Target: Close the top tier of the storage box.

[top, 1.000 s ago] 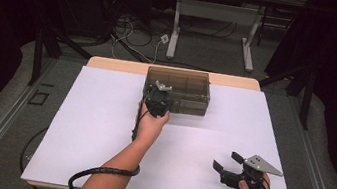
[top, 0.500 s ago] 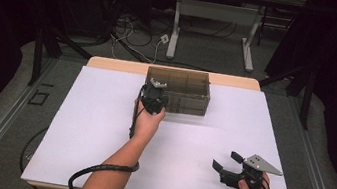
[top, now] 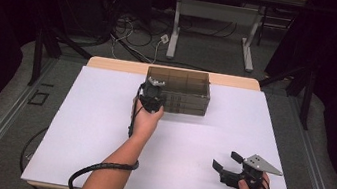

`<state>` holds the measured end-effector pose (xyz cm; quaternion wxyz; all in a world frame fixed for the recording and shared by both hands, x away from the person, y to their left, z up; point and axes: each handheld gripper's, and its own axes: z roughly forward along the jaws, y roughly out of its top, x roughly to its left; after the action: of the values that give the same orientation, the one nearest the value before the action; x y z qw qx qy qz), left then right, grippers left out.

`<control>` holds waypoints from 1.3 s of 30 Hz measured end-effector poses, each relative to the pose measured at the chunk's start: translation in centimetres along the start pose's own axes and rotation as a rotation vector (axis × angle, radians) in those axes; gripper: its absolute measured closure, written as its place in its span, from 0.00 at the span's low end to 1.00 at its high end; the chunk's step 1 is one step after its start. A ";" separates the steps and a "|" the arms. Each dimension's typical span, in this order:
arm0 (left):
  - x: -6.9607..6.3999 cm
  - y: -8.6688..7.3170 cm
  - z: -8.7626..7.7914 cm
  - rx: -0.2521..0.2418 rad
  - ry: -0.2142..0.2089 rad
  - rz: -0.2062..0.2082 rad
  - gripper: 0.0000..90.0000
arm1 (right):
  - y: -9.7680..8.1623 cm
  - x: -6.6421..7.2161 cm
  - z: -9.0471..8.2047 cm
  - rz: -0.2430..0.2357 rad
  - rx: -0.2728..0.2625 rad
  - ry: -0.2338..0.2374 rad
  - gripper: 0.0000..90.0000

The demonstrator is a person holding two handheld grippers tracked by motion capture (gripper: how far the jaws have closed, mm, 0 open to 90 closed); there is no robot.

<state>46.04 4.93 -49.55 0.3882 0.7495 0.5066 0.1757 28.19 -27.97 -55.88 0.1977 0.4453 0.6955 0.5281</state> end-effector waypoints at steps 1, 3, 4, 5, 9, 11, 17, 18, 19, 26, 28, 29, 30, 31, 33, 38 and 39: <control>0.0 0.0 0.0 -0.001 0.000 0.000 1.00 | 0.0 0.0 0.0 0.000 0.001 0.000 0.17; 0.0 0.0 0.1 -0.002 0.000 0.001 1.00 | 0.0 0.0 0.0 0.001 0.003 0.003 0.17; 0.0 0.0 0.1 -0.002 0.000 0.001 1.00 | 0.0 0.0 0.0 0.001 0.003 0.002 0.17; 0.0 0.0 0.1 -0.001 0.000 0.004 1.00 | 0.0 0.0 0.0 0.003 0.004 0.001 0.17; 0.0 0.0 0.0 -0.003 0.002 0.000 1.00 | 0.0 0.0 0.0 0.005 0.002 0.001 0.17; 0.0 0.0 0.0 -0.005 0.005 0.008 1.00 | 0.0 0.0 0.0 0.002 0.001 0.001 0.17; 0.4 0.0 -0.3 -0.009 0.014 0.006 1.00 | 0.1 0.0 0.0 0.005 -0.001 0.002 0.17; 0.4 0.0 -0.3 -0.005 0.011 0.005 1.00 | 0.1 0.0 0.0 0.004 0.000 0.001 0.16; 0.5 -0.1 -0.3 -0.011 0.013 0.009 1.00 | 0.1 -0.1 0.0 0.003 0.001 0.001 0.17; 0.8 -0.2 -1.4 -0.031 0.001 -0.002 1.00 | 0.1 -0.1 0.0 0.003 0.006 0.001 0.16; 0.9 -0.1 -1.9 -0.050 -0.004 -0.005 0.99 | 0.1 -0.2 0.0 0.002 0.005 0.000 0.17; 1.0 -0.1 -2.1 -0.053 -0.005 -0.001 0.99 | 0.1 -0.1 0.0 0.004 0.005 0.000 0.17; 1.1 -0.1 -2.4 -0.057 -0.004 0.000 0.99 | 0.1 -0.1 0.0 0.002 0.008 0.000 0.17; 1.2 0.0 -2.7 -0.059 -0.004 0.005 0.98 | 0.1 -0.1 0.0 0.003 0.003 -0.001 0.17; 1.3 0.1 -3.1 -0.072 -0.002 0.008 0.97 | 0.1 -0.1 0.1 0.002 0.002 -0.003 0.17; 1.8 0.4 -4.0 -0.084 0.007 0.015 0.97 | 0.1 -0.1 0.0 0.000 0.001 -0.003 0.17; 1.9 0.4 -4.2 -0.082 0.007 0.008 0.97 | 0.1 -0.1 0.0 0.000 0.001 -0.003 0.17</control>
<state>44.34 8.24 -46.78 0.4160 0.7344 0.4973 0.2008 28.31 -28.07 -55.82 0.1985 0.4462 0.6955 0.5271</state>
